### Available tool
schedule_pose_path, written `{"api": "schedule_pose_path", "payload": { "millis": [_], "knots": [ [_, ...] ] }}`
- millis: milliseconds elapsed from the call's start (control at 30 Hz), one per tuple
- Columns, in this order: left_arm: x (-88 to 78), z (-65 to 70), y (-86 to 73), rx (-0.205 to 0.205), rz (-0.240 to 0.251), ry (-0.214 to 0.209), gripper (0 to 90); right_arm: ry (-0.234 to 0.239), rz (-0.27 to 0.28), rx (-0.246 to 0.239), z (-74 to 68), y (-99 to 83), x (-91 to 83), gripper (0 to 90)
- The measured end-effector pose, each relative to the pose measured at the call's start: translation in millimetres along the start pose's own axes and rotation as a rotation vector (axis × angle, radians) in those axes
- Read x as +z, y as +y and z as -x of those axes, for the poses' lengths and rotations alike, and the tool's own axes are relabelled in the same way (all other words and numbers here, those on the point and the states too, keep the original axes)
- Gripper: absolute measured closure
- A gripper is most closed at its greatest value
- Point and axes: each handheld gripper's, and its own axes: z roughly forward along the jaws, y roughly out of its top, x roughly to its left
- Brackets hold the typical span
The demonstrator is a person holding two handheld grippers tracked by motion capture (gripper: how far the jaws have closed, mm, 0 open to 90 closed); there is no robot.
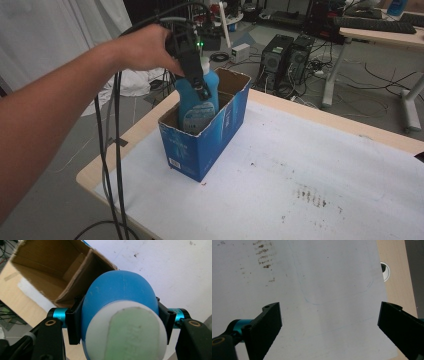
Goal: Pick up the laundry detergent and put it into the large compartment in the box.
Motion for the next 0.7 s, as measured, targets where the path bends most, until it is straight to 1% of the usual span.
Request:
{"api": "schedule_pose_path", "payload": {
  "millis": [100, 133, 167, 200, 267, 300, 367, 433, 467, 500, 700],
  "knots": [
    [13.6, 0.0, -4.1, -0.006, -0.012, -0.014, 37.7, 0.001, 0.000, -0.002, 0.7, -0.3, 0.4, 4.4],
    [13.6, 0.0, -4.1, -0.006, -0.012, -0.014, 37.8, 0.001, 0.000, -0.002, 0.7, -0.3, 0.4, 4.4],
    [20.4, -0.1, -5.8, -0.004, -0.021, -0.017, 37.8, 0.002, -0.002, -0.002, 1.3, -0.8, 1.4, 4.4],
    [23.9, 0.0, -6.6, -0.004, -0.026, -0.020, 37.8, 0.002, -0.002, -0.002, 1.3, -0.8, 1.4, 4.4],
    [32.7, 0.2, -8.7, -0.003, -0.028, -0.023, 37.7, 0.004, -0.001, -0.008, 2.2, -0.9, 2.2, 4.4],
    [32.7, 0.2, -8.7, -0.003, -0.028, -0.023, 37.8, 0.004, -0.001, -0.008, 2.2, -0.9, 2.2, 4.4],
    [41.1, 0.8, -10.1, 0.002, -0.042, -0.023, 37.7, 0.003, -0.007, 0.001, 1.5, -0.9, 2.6, 4.4],
    [41.1, 0.8, -10.1, 0.002, -0.042, -0.023, 37.7, 0.003, -0.006, 0.000, 1.6, -0.8, 2.8, 4.4],
    [47.4, 1.3, -11.0, 0.002, -0.053, -0.022, 37.7, 0.004, -0.005, 0.000, 1.8, -1.2, 3.4, 4.4],
    [49.9, 1.1, -11.4, 0.002, -0.056, -0.021, 37.7, 0.004, -0.005, 0.000, 1.8, -1.2, 3.4, 4.4],
    [61.1, -1.0, -14.4, -0.012, -0.069, -0.027, 37.7, 0.009, -0.002, 0.001, 1.7, -2.7, 5.5, 4.4]
  ]
}}
